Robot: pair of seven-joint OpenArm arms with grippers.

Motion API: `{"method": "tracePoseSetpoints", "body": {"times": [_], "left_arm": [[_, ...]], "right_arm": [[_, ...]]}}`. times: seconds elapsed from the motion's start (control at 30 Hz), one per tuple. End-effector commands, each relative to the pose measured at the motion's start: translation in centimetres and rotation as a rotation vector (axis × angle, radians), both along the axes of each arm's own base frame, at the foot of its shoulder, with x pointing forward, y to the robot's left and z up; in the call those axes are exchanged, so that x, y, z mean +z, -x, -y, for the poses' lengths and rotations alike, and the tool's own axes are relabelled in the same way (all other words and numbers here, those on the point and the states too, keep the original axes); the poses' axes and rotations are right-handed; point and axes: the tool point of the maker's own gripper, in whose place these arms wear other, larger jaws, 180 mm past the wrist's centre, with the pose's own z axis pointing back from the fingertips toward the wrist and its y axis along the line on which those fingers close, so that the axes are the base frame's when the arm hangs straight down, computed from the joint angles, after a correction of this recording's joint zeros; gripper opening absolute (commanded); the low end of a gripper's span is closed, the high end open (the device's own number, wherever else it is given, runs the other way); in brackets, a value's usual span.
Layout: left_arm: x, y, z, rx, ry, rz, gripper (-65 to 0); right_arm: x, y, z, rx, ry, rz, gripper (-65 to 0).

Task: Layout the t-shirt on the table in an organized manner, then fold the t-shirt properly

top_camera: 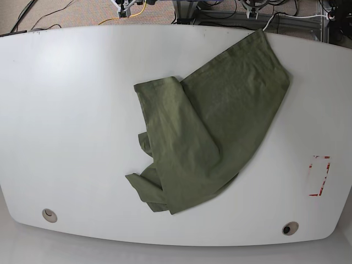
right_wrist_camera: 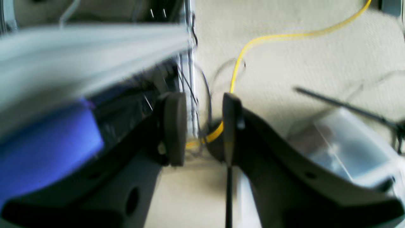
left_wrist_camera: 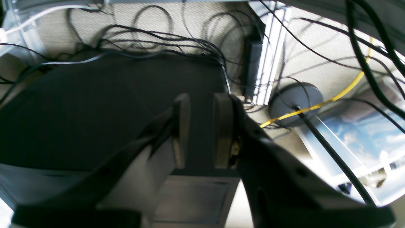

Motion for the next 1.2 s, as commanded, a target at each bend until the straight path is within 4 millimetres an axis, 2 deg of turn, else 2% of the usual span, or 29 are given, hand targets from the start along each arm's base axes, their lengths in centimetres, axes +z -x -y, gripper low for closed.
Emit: {"method": "tracePoseSetpoints", "body": {"times": [0.0, 0.17, 0.33, 0.43, 0.7, 0.83, 1.0, 1.17], "left_arm": [[0.2, -0.1, -0.3, 0.001, -0.005, 0.039, -53.1], [0.6, -0.2, -0.4, -0.004, -0.003, 0.123, -53.1], [1.1, 0.8, -0.7, -0.01, -0.007, 0.165, -53.2], [1.9, 1.2, -1.5, -0.025, -0.02, 0.21, -53.2], [4.3, 1.7, -1.6, -0.061, -0.021, 0.32, -53.2], [5.9, 2.1, -1.9, -0.066, -0.032, 0.36, -53.3], [7.7, 2.8, -3.2, -0.054, -0.065, 0.395, -53.3], [9.3, 3.5, -3.5, -0.06, -0.078, 0.416, -53.3]], "right_arm": [[0.5, 0.7, 0.4, -0.017, 0.004, 0.038, -46.9], [1.1, 1.3, 0.6, -0.036, 0.011, 0.099, -46.9], [1.6, 2.6, 0.8, -0.049, 0.015, 0.116, -46.9], [2.0, 3.5, 0.8, -0.058, 0.017, 0.131, -46.9], [3.5, 5.6, 1.6, -0.05, 0.04, 0.157, -46.9], [4.9, 5.3, 1.5, -0.071, 0.047, 0.208, -46.9], [7.0, 5.1, 2.5, -0.078, 0.072, 0.262, -46.9], [8.9, 5.2, 3.1, -0.057, 0.093, 0.302, -46.9]]}}
